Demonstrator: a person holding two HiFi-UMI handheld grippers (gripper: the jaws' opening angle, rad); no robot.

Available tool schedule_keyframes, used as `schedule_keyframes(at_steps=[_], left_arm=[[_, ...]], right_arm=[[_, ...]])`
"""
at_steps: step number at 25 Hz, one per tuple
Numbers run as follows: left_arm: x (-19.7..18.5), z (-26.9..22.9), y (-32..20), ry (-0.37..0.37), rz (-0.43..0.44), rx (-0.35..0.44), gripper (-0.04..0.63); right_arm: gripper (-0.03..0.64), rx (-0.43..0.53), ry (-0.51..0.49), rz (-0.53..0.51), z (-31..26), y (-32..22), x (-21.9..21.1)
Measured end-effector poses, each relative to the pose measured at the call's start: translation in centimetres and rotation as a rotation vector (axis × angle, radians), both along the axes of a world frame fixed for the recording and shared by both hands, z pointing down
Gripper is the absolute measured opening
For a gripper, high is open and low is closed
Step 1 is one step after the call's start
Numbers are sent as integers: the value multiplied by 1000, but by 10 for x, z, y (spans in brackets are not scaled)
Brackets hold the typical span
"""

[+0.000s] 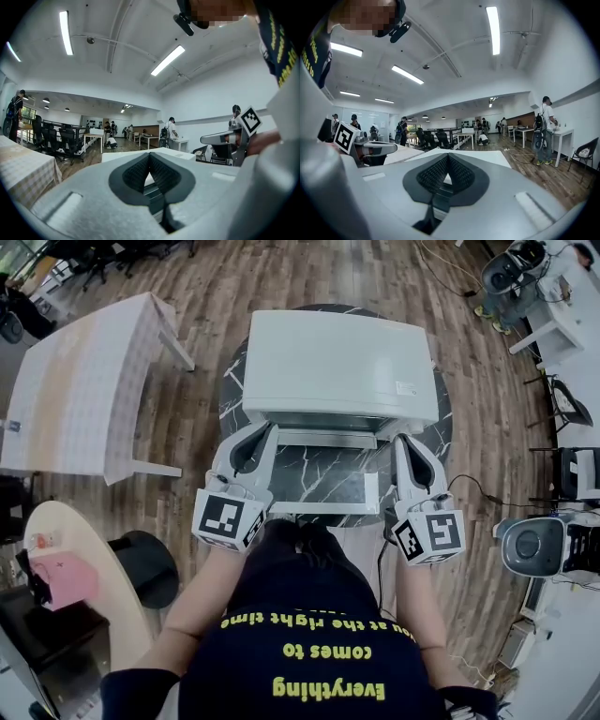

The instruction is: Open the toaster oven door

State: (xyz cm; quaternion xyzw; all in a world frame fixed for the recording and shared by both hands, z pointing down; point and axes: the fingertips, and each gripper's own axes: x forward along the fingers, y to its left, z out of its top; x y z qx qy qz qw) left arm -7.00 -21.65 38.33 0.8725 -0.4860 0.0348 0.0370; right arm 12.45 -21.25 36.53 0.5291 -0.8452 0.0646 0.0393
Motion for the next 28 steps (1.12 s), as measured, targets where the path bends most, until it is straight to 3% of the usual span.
schedule_keyframes(at_steps=[6, 28], left_arm=[[1, -19, 2, 20, -3, 46, 0], [8, -37, 7, 43, 23, 99, 0]], right_arm=[[11, 22, 17, -43, -12, 5, -18], [12, 21, 31, -70, -7, 12, -45]])
